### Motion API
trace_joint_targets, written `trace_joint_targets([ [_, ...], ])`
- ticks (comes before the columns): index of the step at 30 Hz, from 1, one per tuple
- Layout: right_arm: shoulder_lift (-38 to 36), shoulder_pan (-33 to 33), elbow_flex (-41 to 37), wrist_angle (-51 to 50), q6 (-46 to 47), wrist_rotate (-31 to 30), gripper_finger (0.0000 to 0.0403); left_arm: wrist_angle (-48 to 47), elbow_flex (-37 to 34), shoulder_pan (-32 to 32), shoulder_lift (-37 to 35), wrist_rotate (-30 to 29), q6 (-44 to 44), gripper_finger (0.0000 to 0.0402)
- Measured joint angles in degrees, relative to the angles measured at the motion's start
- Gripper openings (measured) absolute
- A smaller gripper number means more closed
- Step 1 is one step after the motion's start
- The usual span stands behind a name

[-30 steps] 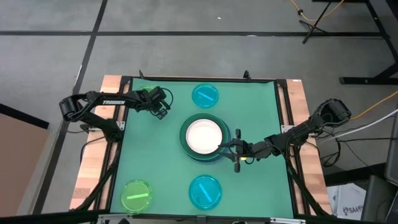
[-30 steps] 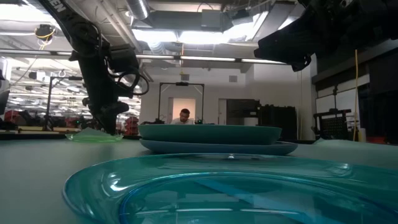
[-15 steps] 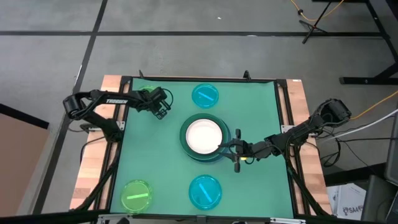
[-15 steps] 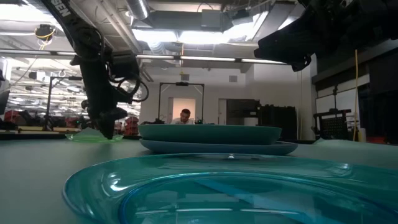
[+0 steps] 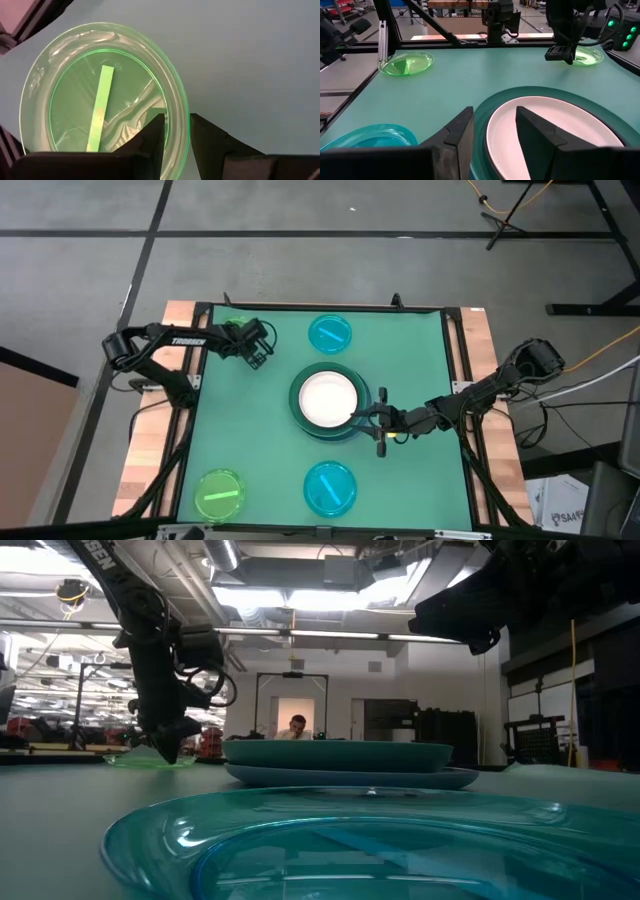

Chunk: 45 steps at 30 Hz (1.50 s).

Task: Stack plastic plates
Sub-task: Stack the top green plate on top of the white plate

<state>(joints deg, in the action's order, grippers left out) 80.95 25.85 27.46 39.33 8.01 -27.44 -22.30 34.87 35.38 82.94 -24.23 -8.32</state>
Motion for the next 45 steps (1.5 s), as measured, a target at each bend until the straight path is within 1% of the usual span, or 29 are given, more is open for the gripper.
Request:
trace_joint_targets([
  [3,0.0,0.0,0.0,0.0,0.0,0.0,0.0138,0.0,0.0,0.9,0.0,-0.1,0.1,0.0085],
  [5,0.0,0.0,0.0,0.0,0.0,0.0,0.0138,0.0,0.0,1.4,0.0,1.2,1.1,0.0085],
  [8,0.0,0.0,0.0,0.1,0.0,0.0,0.0138,0.1,0.0,1.8,0.0,1.5,1.5,0.0085],
  [16,0.0,0.0,0.0,1.2,0.0,0.0,0.0138,0.1,0.0,3.5,0.0,1.1,2.9,0.0085],
  [19,0.0,0.0,0.0,1.2,0.1,0.0,0.0138,0.1,0.0,3.7,0.0,-0.3,3.1,0.0085],
  [22,0.0,0.0,0.0,1.2,0.5,0.0,0.0138,0.1,0.0,3.7,0.0,-0.3,5.0,0.0082],
  [26,0.0,0.0,0.0,1.2,0.5,0.0,0.0138,0.1,0.0,3.7,0.0,-0.3,5.6,0.0059],
  [31,0.0,0.0,0.0,1.2,0.5,0.0,0.0138,0.1,0.0,3.7,0.0,1.0,6.0,0.0011],
  [37,0.0,0.0,0.0,1.2,0.6,0.0,0.0138,0.1,0.0,2.0,0.0,0.7,6.1,0.0002],
  [40,0.0,0.0,0.0,1.2,0.7,0.0,0.0138,0.1,0.0,-0.3,0.0,-1.6,6.1,0.0001],
  [45,1.5,0.0,0.0,1.4,2.1,0.0,0.0138,-0.2,0.0,-4.3,0.0,-2.0,5.3,0.0001],
])
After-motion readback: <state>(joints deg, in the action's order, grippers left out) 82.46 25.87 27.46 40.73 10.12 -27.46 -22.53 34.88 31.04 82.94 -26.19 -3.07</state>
